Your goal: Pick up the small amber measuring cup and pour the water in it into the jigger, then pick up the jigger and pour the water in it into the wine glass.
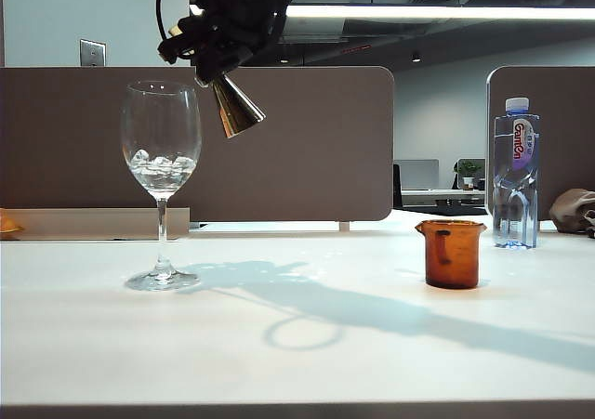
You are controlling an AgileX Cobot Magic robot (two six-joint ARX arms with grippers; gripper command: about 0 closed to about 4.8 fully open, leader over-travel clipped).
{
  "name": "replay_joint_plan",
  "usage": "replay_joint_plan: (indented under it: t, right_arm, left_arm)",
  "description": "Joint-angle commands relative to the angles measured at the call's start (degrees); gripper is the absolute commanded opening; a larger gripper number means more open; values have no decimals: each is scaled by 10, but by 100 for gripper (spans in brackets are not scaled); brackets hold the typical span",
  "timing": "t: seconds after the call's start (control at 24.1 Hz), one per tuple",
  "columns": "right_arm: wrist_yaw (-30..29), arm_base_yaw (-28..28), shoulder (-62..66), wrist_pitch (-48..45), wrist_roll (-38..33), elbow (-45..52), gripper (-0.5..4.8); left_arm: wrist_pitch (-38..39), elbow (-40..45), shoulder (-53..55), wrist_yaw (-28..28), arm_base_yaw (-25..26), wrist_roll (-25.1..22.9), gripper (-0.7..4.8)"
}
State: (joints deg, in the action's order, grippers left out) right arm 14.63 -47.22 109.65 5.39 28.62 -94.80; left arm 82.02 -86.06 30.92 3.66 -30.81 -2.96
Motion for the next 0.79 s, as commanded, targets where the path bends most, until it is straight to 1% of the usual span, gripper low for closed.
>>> replay_joint_plan:
  t: [0.04,0.5,0.66,0.79]
  right_arm:
    - [3,-2,-4,-16,1,-4,-1]
    - [3,-2,-4,-13,8,-4,-1]
    - [2,-2,-4,-14,45,-4,-1]
    - [3,-1,-4,-14,56,-4,-1]
  left_arm:
    - [2,-2,0,1,1,2,-2]
    - [2,-2,0,1,1,2,-2]
    - [2,-2,0,1,1,2,-2]
    - [2,-2,0,1,1,2,-2]
